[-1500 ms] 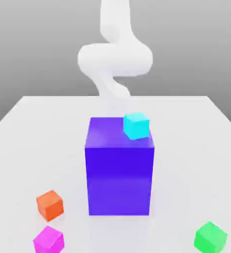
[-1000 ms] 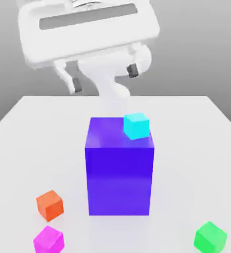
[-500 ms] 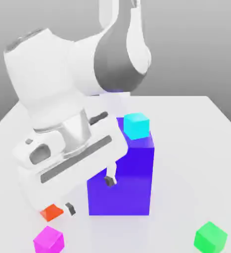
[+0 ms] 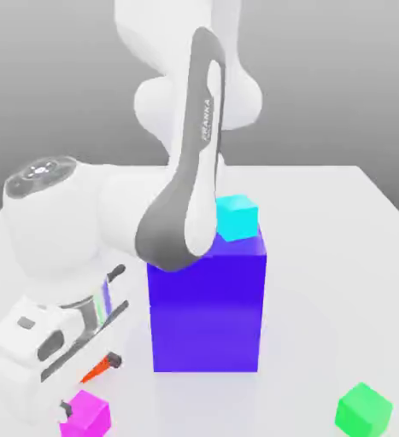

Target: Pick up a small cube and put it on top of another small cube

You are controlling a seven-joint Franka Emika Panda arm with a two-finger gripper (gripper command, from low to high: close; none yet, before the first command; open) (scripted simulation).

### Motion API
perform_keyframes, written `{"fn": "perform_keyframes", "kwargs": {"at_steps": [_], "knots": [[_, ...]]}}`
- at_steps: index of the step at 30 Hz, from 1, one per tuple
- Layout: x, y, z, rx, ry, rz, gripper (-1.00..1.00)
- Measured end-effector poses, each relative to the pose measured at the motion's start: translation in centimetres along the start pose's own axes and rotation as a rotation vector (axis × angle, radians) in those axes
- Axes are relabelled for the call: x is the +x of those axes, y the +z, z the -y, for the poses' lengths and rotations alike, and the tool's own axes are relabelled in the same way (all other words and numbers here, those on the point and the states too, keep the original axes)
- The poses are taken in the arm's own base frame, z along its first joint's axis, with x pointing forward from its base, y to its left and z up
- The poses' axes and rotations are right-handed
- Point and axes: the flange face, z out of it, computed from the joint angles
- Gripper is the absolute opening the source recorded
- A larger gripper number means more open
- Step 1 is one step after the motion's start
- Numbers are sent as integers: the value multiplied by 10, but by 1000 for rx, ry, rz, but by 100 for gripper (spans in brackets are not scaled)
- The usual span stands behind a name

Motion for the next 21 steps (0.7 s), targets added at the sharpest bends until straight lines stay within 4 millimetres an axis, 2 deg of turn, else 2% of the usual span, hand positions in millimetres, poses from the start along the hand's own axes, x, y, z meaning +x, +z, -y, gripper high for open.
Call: {"fn": "perform_keyframes", "kwargs": {"at_steps": [3, 4, 9, 10, 12, 15, 16, 17, 21], "knots": [[-1, 37, -2, -7, -8, 2, 0], [-2, 47, -1, -6, -7, 3, -100], [-2, 47, -1, -4, -7, 4, -100], [-2, 52, -1, -4, -7, 4, -100], [-1, 38, -1, -6, -9, 4, -100], [-1, 1, -1, -5, -9, 4, -100], [3, -7, 7, -2, -25, 6, -100], [15, -11, 26, 4, -67, 12, -100], [60, -22, 116, 17, -259, 29, -100]]}}
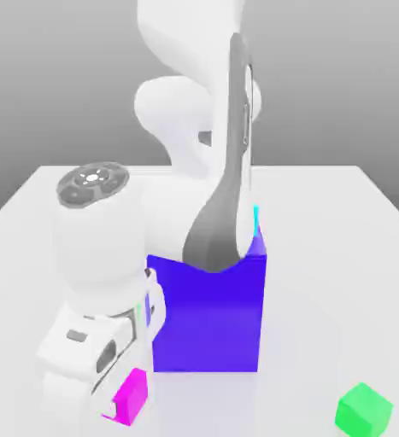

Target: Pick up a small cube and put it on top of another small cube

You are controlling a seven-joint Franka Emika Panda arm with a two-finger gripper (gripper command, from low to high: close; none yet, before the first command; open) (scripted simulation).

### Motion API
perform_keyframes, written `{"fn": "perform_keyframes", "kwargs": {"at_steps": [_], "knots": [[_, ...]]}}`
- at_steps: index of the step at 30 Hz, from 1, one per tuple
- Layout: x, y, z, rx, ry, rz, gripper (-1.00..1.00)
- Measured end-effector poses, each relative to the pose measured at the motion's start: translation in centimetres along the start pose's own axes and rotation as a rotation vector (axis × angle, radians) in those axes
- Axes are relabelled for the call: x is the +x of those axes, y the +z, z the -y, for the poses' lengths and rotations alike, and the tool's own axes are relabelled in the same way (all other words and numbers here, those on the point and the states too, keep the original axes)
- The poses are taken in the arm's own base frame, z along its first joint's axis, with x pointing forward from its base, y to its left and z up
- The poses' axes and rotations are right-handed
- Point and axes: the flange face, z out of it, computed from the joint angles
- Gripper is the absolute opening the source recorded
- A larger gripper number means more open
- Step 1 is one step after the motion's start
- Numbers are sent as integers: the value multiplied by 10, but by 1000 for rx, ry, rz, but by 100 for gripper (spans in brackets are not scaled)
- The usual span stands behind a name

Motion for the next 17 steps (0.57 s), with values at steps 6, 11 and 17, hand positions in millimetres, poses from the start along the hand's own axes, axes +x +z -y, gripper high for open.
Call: {"fn": "perform_keyframes", "kwargs": {"at_steps": [6, 11, 17], "knots": [[69, -21, 134, -10, -292, 2, -100], [98, 3, 224, -29, -477, -14, -100], [99, 17, 226, -29, -482, -14, 100]]}}
